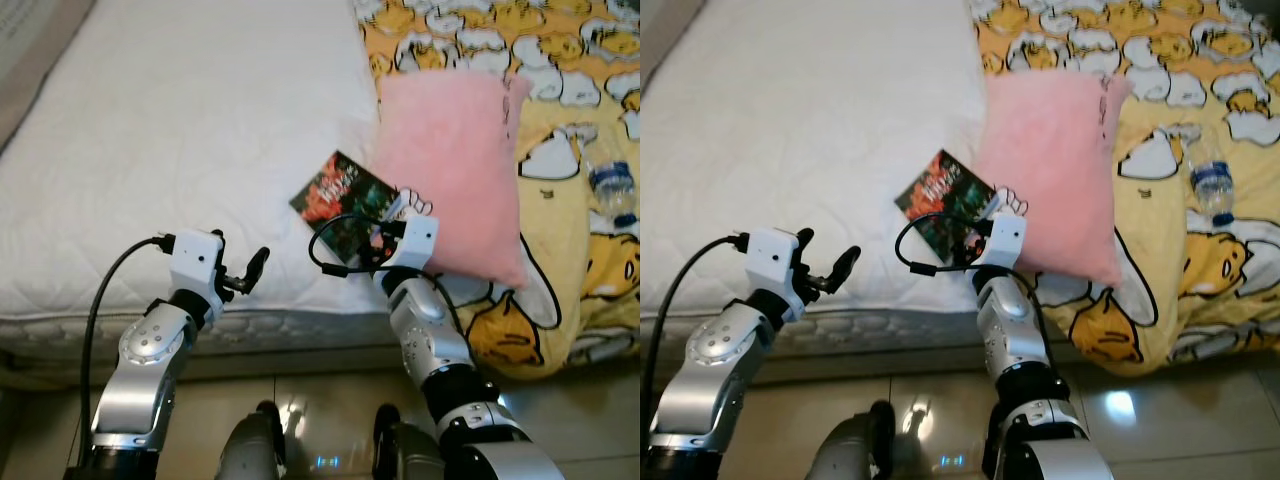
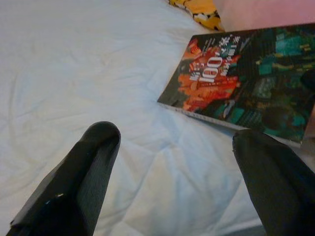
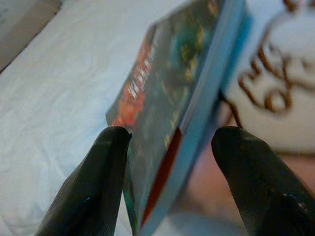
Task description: Clean up the room
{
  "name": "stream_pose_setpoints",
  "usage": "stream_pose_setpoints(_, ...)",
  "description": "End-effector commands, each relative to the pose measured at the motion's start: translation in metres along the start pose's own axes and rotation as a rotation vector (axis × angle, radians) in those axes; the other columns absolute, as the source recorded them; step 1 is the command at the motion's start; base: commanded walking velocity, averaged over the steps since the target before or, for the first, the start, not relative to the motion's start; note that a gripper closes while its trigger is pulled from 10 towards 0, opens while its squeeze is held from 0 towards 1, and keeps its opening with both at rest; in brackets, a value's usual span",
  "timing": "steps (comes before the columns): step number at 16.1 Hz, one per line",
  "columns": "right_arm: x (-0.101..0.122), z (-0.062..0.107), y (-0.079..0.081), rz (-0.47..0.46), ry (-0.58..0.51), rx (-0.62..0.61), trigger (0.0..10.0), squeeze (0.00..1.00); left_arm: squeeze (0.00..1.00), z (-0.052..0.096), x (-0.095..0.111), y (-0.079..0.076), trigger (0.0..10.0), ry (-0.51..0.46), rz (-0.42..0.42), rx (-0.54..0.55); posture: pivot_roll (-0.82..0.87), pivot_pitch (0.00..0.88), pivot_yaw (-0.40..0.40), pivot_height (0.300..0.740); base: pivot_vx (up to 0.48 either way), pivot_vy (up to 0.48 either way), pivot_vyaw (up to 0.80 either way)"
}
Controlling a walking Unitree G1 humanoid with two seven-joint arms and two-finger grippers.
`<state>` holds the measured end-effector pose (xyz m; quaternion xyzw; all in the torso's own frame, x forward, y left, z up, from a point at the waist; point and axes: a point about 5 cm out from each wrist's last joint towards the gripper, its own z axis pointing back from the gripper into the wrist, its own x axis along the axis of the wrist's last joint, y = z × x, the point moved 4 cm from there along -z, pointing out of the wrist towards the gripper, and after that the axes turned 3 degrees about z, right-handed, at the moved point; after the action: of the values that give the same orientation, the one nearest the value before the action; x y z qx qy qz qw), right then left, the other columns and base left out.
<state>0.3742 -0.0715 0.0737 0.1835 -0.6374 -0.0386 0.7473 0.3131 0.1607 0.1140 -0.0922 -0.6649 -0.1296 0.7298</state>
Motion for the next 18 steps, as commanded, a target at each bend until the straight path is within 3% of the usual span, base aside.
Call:
stream_pose_setpoints(1, -0.001, 0.000, -0.005, -0.019, -0.004, -0.030, 10.0, 0.01, 0.00, 0.004, 0.002, 0.002, 10.0, 0.009, -0.005, 0.006, 0.28, 0.287, 0.045, 0.736, 0.000, 0.000, 0.00)
stream_pose_setpoints(4, 0.011, -0.001, -0.003, 0.034, -0.061, -0.036, 10.0, 0.01, 0.00, 0.005, 0.002, -0.001, 10.0, 0.015, -0.006, 0.002, 0.27, 0.290, 0.043, 0.736, 0.000, 0.000, 0.00)
stream_pose_setpoints(9, 0.006, -0.008, -0.006, 0.063, -0.028, -0.051, 10.0, 0.01, 0.00, 0.005, 0.002, -0.002, 10.0, 0.027, -0.010, -0.004, 0.27, 0.297, 0.056, 0.736, 0.000, 0.000, 0.00)
stream_pose_setpoints(14, 0.033, -0.024, 0.001, 0.171, -0.072, -0.032, 10.0, 0.01, 0.00, 0.006, 0.002, -0.006, 10.0, 0.023, -0.009, -0.011, 0.29, 0.287, 0.040, 0.736, 0.000, 0.000, 0.00)
stream_pose_setpoints(16, 0.042, -0.020, 0.003, 0.255, -0.138, -0.022, 10.0, 0.01, 0.00, 0.004, 0.001, -0.010, 10.0, 0.018, 0.003, -0.014, 0.26, 0.269, 0.015, 0.736, 0.000, 0.000, 0.00)
stream_pose_setpoints(18, 0.050, -0.002, 0.001, 0.310, -0.252, -0.028, 10.0, 0.00, 0.00, -0.003, -0.001, -0.016, 10.0, 0.004, 0.034, -0.017, 0.21, 0.229, -0.007, 0.736, 0.000, 0.000, 0.00)
